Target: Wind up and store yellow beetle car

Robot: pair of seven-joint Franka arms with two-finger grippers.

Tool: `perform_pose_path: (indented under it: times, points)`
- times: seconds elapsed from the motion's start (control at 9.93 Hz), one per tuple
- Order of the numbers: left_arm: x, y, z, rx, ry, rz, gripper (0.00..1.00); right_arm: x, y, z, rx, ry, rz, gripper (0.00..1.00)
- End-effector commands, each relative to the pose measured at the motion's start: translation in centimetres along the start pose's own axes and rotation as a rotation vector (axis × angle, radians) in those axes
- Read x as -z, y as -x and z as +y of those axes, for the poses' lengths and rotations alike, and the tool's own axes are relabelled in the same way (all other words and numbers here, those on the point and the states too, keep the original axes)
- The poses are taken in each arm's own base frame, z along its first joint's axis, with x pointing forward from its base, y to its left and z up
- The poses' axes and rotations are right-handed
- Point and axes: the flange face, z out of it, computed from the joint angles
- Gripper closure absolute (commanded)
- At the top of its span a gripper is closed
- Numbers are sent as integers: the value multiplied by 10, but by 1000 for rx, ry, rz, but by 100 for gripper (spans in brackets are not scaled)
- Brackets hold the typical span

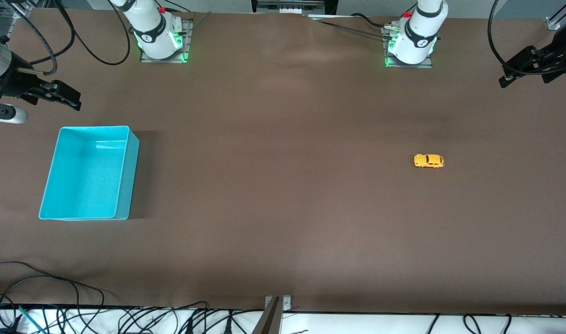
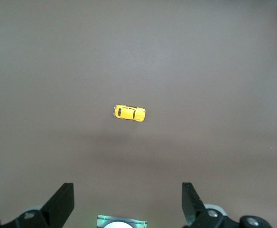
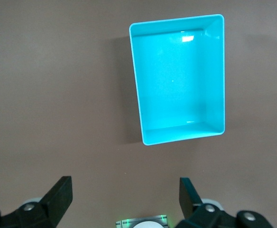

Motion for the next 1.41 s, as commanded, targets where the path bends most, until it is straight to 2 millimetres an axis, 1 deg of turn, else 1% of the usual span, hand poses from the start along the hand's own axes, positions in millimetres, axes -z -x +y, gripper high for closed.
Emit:
perform_pose_path:
  times: [0.0,0.1,0.3,0.4,0.5,0.7,0.81,0.91,1.01,1.11,1.21,1.31]
  points:
    - [3,5,-1,10,-13,-11,0,-2,-1,10,-19,6,-3,0]
    - [1,7,-1,1,-16,-32,0,0,2,9,-15,8,-8,0]
    - [2,3,-3,0,-22,-7,0,-1,-1,12,-9,7,-1,0]
    - [2,-1,-3,-2,-18,23,0,3,2,21,-22,7,-4,0]
    - [3,2,-2,-5,-19,30,0,11,8,23,-24,0,5,0]
    - [-2,18,-1,-28,-25,51,0,15,11,18,-17,-5,15,0]
    - [-7,28,-2,-49,-28,67,0,30,22,19,-16,-11,43,0]
    - [-7,28,-3,-49,-28,67,0,25,20,18,-12,-10,31,0]
    - [-7,27,-3,-49,-27,66,0,18,18,12,-11,-4,14,0]
    - [-7,27,-4,-45,-24,67,0,17,16,13,-6,-7,4,0]
    - [-7,26,-4,-33,-20,64,0,11,12,4,-4,-1,0,0]
    - [-7,25,-4,-28,-20,62,0,-3,7,-4,-3,17,-34,0]
